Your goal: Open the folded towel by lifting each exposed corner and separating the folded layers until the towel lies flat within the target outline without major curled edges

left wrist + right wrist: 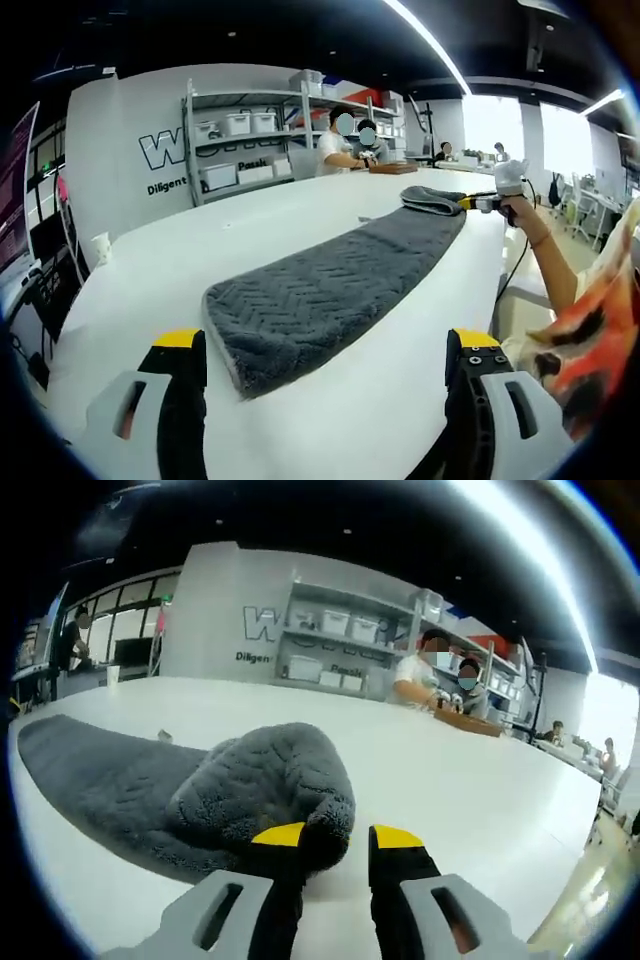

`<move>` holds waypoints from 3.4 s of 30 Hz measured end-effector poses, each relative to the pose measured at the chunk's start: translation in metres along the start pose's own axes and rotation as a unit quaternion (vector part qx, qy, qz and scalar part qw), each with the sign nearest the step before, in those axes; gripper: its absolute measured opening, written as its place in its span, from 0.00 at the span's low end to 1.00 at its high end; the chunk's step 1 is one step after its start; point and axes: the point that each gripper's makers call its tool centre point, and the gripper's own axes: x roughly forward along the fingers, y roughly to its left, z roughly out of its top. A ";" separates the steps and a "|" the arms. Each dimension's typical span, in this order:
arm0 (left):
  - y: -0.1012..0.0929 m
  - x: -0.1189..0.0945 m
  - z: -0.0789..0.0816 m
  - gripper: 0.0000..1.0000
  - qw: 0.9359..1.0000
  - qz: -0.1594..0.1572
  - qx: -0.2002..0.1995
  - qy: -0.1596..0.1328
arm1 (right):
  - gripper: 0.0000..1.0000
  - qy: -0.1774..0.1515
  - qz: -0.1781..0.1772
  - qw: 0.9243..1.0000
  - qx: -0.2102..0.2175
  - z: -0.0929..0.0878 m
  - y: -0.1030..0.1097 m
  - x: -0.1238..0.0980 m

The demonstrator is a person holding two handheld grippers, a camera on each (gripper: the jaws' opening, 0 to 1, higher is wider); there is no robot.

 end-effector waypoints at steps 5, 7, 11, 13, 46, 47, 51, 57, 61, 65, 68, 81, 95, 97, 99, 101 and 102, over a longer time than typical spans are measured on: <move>0.000 0.000 0.001 0.98 1.000 -0.001 0.002 -0.001 | 0.31 0.001 -0.015 1.000 0.000 0.007 -0.008 -0.009; 0.000 -0.001 0.002 0.98 1.000 0.000 0.001 -0.002 | 0.38 -0.001 -0.017 1.000 -0.004 0.011 -0.007 -0.013; 0.001 -0.001 0.002 0.98 1.000 0.001 0.001 -0.002 | 0.61 0.015 -0.011 0.999 -0.026 0.014 -0.002 -0.021; 0.001 -0.001 0.002 0.98 1.000 0.001 0.001 -0.002 | 0.66 0.028 -0.003 0.999 -0.043 0.014 0.004 -0.026; -0.003 0.003 0.002 0.98 1.000 0.006 0.008 0.004 | 0.99 0.041 0.138 0.983 -0.117 0.013 0.090 -0.074; -0.003 0.003 0.002 0.98 1.000 0.007 0.008 0.003 | 0.99 0.039 0.140 0.982 -0.116 0.013 0.091 -0.075; 0.005 0.004 -0.002 0.97 1.000 0.019 0.002 0.005 | 0.99 0.034 0.151 0.981 -0.114 0.013 0.096 -0.080; 0.023 0.007 -0.013 0.93 0.999 0.041 -0.018 0.011 | 0.99 0.030 0.155 0.981 -0.112 0.014 0.097 -0.080; 0.031 0.008 -0.021 0.85 0.998 0.047 -0.024 0.016 | 0.99 0.025 0.164 0.980 -0.114 0.016 0.102 -0.081; 0.036 0.011 -0.024 0.76 0.998 0.046 -0.049 0.005 | 0.99 0.024 0.169 0.978 -0.121 0.016 0.106 -0.082; 0.038 0.011 -0.024 0.68 0.997 0.047 -0.058 -0.001 | 0.98 0.023 0.172 0.977 -0.122 0.016 0.108 -0.082; 0.060 0.017 -0.028 0.56 0.990 0.042 -0.135 -0.021 | 0.97 0.017 0.177 0.975 -0.129 0.021 0.112 -0.082; 0.082 0.039 -0.015 0.39 0.988 0.036 -0.152 0.003 | 0.96 0.018 0.179 0.976 -0.122 0.017 0.109 -0.080; 0.082 0.044 -0.015 0.34 0.988 0.033 -0.149 0.010 | 0.96 0.017 0.179 0.976 -0.120 0.017 0.109 -0.080; 0.083 0.047 -0.018 0.31 0.989 0.043 -0.137 0.020 | 0.96 0.017 0.179 0.976 -0.122 0.017 0.109 -0.081; 0.084 0.048 -0.020 0.26 0.990 0.050 -0.126 0.025 | 0.96 0.016 0.179 0.976 -0.122 0.017 0.109 -0.081; 0.084 0.049 -0.021 0.23 0.991 0.050 -0.125 0.024 | 0.96 0.015 0.180 0.976 -0.122 0.018 0.109 -0.081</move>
